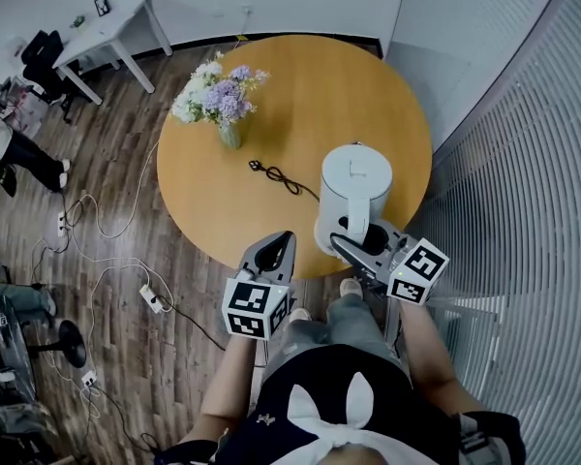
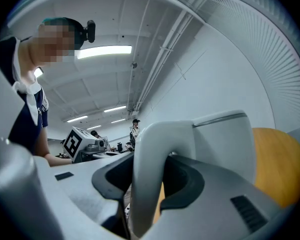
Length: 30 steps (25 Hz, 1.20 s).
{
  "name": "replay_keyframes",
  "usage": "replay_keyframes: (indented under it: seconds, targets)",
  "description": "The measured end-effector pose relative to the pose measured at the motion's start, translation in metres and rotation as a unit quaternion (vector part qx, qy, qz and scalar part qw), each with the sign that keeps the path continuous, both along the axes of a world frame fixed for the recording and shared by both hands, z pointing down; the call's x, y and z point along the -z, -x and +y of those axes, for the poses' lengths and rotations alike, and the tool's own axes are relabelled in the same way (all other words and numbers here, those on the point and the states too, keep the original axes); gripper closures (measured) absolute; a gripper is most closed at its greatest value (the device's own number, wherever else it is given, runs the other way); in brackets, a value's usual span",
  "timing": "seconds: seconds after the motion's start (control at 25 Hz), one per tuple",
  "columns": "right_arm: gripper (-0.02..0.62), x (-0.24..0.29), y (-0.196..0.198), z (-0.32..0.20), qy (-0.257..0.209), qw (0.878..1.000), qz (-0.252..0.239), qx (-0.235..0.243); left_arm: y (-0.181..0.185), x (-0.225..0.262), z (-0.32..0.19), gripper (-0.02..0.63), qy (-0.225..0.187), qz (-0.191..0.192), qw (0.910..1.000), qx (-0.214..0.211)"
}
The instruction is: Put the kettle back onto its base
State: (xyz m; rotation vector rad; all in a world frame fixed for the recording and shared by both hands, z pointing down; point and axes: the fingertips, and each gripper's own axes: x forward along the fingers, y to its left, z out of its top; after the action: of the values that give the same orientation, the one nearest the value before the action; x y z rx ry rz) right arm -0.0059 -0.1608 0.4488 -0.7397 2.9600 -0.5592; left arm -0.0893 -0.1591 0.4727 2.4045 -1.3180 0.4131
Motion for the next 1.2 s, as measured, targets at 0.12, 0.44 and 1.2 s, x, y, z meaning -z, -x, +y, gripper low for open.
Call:
replay_keyframes:
  seconds: [0.12,0.44,1.2]
  targets:
    - [0.446,-0.004,0.0,0.0,0.008,1.0,-0.004,0.006,-0.001,-0.001,0.003,0.58,0.003,0.0,1.0,0.006]
    - [0.446,-0.019,0.0,-0.003,0.023,1.0,-0.004,0.019,0.0,-0.012,0.006,0.58,0.014,-0.002,0.9997,0.021]
    - [0.445,-0.037,0.005,-0.015,0.046,0.999,-0.012,0.022,0.012,-0.027,0.011,0.58,0.036,-0.007,0.9982,0.048]
